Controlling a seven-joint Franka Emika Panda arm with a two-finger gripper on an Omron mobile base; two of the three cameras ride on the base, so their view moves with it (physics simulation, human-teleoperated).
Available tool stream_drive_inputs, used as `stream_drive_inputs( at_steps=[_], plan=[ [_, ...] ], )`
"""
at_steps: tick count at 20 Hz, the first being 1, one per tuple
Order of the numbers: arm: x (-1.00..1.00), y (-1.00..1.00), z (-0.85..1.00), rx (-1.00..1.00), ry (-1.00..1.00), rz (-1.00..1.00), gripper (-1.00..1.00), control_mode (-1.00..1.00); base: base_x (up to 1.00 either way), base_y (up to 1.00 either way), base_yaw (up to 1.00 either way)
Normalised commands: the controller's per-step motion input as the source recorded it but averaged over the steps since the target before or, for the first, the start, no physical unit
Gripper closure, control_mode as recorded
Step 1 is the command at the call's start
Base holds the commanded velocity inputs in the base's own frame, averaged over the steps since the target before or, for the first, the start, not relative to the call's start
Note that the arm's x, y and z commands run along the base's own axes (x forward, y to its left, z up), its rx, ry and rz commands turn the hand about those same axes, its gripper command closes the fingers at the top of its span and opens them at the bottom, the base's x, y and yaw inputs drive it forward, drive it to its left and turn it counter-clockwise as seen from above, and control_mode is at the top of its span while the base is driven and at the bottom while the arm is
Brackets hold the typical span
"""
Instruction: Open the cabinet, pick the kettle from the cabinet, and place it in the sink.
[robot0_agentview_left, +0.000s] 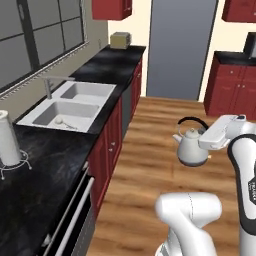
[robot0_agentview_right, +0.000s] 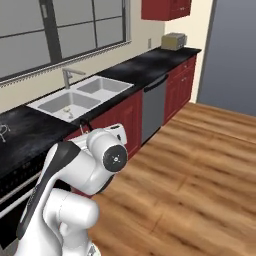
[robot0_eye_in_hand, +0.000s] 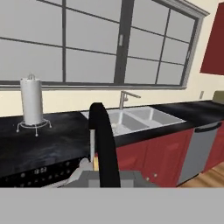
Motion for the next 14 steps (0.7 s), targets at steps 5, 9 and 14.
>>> stream_drive_inputs(
  at_steps=[5, 9, 14],
  plan=[
    [0.0, 0.0, 0.0, 0.0, 0.0, 0.0, 1.0, 1.0, 0.75, -0.02, 0.0],
    [0.0, 0.0, 0.0, 0.0, 0.0, 0.0, 1.0, 1.0, 0.75, -0.01, 0.0],
    [0.0, 0.0, 0.0, 0.0, 0.0, 0.0, 1.0, 1.0, 0.75, 0.0, 0.0]
  ],
)
